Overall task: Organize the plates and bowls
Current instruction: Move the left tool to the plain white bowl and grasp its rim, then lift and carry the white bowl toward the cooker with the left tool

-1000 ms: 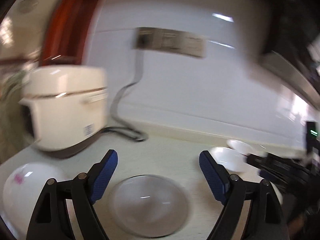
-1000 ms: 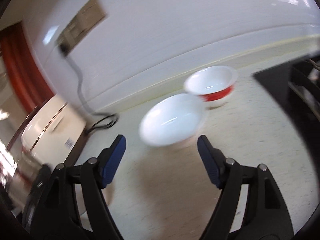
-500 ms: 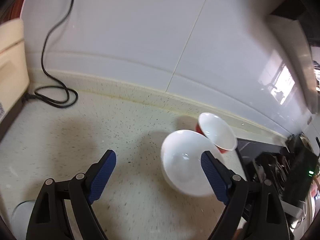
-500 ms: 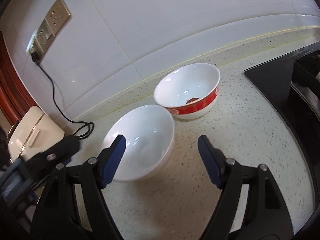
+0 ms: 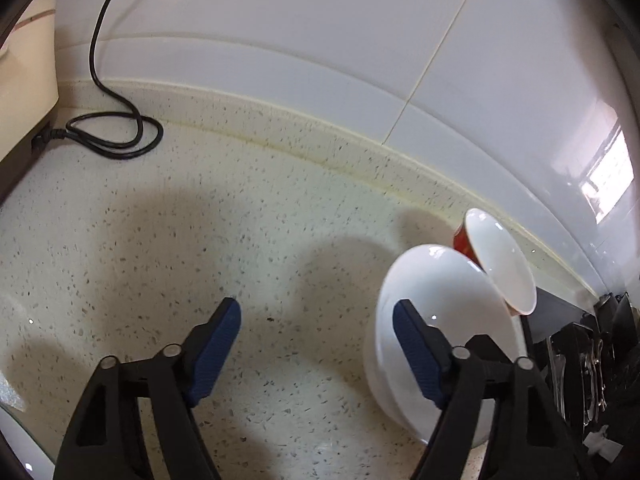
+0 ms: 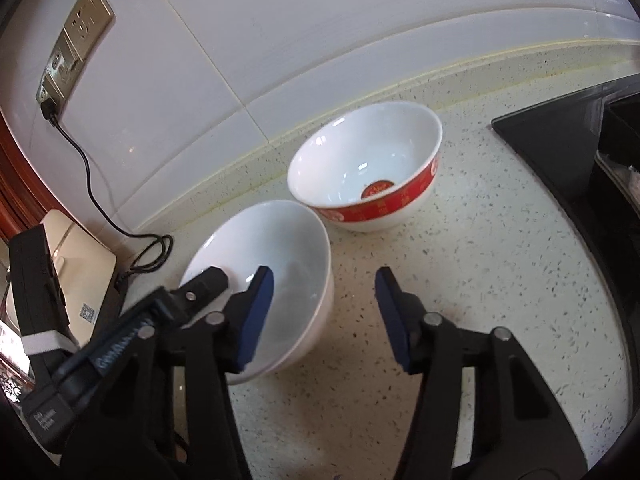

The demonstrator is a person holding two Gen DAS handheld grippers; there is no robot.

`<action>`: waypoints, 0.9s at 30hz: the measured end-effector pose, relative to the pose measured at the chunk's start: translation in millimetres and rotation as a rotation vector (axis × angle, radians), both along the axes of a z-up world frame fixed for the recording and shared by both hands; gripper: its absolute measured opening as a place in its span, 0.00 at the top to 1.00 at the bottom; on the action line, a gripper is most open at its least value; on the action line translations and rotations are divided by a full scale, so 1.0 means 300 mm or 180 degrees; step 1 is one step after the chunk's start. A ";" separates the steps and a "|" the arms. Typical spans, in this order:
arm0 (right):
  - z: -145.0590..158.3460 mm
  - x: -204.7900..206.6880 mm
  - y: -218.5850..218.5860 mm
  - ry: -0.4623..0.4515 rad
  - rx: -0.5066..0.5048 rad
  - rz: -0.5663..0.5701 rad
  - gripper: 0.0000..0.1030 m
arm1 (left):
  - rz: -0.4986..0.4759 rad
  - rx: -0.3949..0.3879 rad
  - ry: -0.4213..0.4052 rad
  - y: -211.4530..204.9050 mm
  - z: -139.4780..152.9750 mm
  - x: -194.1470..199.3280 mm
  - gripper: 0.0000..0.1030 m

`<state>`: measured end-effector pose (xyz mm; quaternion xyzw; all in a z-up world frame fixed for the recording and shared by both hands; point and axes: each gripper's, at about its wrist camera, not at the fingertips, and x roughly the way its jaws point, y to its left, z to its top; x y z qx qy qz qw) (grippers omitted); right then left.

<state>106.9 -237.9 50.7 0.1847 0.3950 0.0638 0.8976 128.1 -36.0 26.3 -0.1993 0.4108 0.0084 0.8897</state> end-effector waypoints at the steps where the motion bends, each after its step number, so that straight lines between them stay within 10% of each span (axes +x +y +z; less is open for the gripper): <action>1: -0.005 0.002 0.003 0.0018 0.0004 0.0018 0.48 | 0.0016 -0.0004 0.0001 0.004 -0.005 -0.002 0.27; 6: -0.017 -0.007 0.043 0.0070 -0.0008 0.0195 0.64 | -0.0247 -0.0086 -0.0135 -0.019 0.010 -0.028 0.70; 11: -0.016 -0.029 0.035 0.0099 0.0063 0.0185 0.72 | -0.0367 0.0012 -0.0285 -0.047 0.036 -0.073 0.91; 27: 0.031 -0.085 0.020 -0.0004 0.0292 0.0218 0.79 | -0.0296 0.0226 -0.0459 -0.048 0.112 -0.161 0.92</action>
